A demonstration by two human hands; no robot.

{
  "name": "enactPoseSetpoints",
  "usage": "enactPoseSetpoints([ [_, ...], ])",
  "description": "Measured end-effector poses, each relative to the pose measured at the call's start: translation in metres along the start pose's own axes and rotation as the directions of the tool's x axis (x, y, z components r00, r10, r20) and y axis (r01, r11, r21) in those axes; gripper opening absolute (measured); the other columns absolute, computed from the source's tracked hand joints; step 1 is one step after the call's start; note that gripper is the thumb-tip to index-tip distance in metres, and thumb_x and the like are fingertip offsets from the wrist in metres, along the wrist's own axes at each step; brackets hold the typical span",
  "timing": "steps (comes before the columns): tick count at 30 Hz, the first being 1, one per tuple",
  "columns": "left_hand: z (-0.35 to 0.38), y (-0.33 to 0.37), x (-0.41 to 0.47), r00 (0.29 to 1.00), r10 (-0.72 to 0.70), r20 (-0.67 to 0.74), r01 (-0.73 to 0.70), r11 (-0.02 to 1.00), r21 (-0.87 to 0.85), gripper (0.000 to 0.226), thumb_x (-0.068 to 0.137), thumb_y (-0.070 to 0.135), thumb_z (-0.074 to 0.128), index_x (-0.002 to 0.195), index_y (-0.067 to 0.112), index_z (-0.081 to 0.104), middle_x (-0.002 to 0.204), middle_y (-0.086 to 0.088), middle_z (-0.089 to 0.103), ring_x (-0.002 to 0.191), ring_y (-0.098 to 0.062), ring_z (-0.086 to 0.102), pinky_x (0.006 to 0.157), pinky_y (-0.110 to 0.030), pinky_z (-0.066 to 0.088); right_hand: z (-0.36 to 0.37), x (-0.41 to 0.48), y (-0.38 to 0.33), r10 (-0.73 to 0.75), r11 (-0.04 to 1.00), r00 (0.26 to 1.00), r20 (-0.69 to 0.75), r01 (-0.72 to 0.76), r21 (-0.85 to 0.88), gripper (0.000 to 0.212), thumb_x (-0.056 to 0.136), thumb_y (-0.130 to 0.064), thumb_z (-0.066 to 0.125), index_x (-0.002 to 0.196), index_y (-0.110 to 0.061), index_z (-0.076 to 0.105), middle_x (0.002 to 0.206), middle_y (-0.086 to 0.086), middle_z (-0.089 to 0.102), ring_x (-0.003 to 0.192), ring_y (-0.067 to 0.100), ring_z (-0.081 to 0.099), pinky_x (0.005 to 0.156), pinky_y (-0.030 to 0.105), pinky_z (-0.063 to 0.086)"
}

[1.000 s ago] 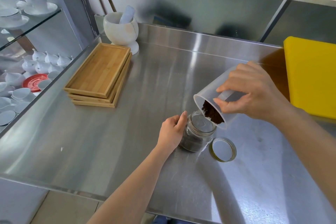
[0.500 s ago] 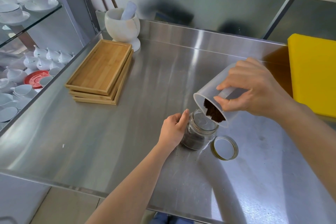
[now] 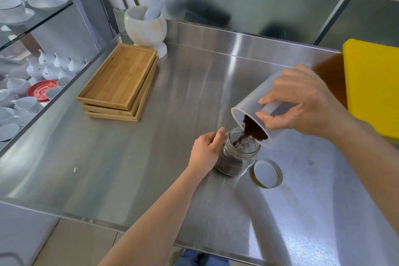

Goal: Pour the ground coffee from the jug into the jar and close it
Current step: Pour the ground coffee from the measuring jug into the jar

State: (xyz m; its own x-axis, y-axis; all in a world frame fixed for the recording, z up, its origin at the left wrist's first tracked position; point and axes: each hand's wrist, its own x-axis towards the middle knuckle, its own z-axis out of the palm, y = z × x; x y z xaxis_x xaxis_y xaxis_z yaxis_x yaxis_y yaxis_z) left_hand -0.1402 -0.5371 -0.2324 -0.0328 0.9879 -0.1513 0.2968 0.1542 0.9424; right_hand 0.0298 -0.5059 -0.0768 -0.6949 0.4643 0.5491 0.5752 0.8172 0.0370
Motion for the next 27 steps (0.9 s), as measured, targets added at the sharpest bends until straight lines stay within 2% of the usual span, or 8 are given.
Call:
enactPoseSetpoints([
  [6,0.0,-0.0005,0.0001,1.0,-0.002,0.0,0.002,1.0,-0.009,0.05,0.092,0.044,0.045,0.057,0.018,0.02,0.053,0.003,0.022,0.052,-0.015,0.022,0.052,-0.031,0.019,0.0009,0.0011,-0.0012,-0.024,1.0,1.0,0.008,0.024,-0.012,0.036,0.076,-0.035,0.059,0.062,-0.003,0.066,0.052,0.013,0.055,0.052,0.032,0.049,0.054,0.044,0.039],
  [18,-0.0007,-0.0003,0.0003,1.0,0.017,0.003,-0.017,1.0,-0.004,0.052,0.093,0.042,0.045,0.054,0.019,0.02,0.05,0.007,0.022,0.046,-0.01,0.021,0.047,-0.027,0.018,-0.0045,0.0057,-0.0045,-0.046,0.997,0.999,0.0,0.046,-0.066,0.032,0.076,-0.033,0.061,0.061,-0.004,0.066,0.051,0.009,0.052,0.052,0.026,0.043,0.057,0.033,0.027],
  [27,-0.001,-0.001,0.0005,1.0,0.013,0.008,-0.013,1.0,-0.006,0.051,0.093,0.042,0.045,0.055,0.018,0.021,0.05,0.006,0.023,0.045,-0.01,0.021,0.049,-0.03,0.019,-0.0071,0.0064,-0.0076,-0.036,0.996,0.998,0.044,0.04,-0.081,0.036,0.077,-0.035,0.059,0.062,-0.003,0.067,0.052,0.01,0.054,0.051,0.029,0.045,0.055,0.036,0.032],
])
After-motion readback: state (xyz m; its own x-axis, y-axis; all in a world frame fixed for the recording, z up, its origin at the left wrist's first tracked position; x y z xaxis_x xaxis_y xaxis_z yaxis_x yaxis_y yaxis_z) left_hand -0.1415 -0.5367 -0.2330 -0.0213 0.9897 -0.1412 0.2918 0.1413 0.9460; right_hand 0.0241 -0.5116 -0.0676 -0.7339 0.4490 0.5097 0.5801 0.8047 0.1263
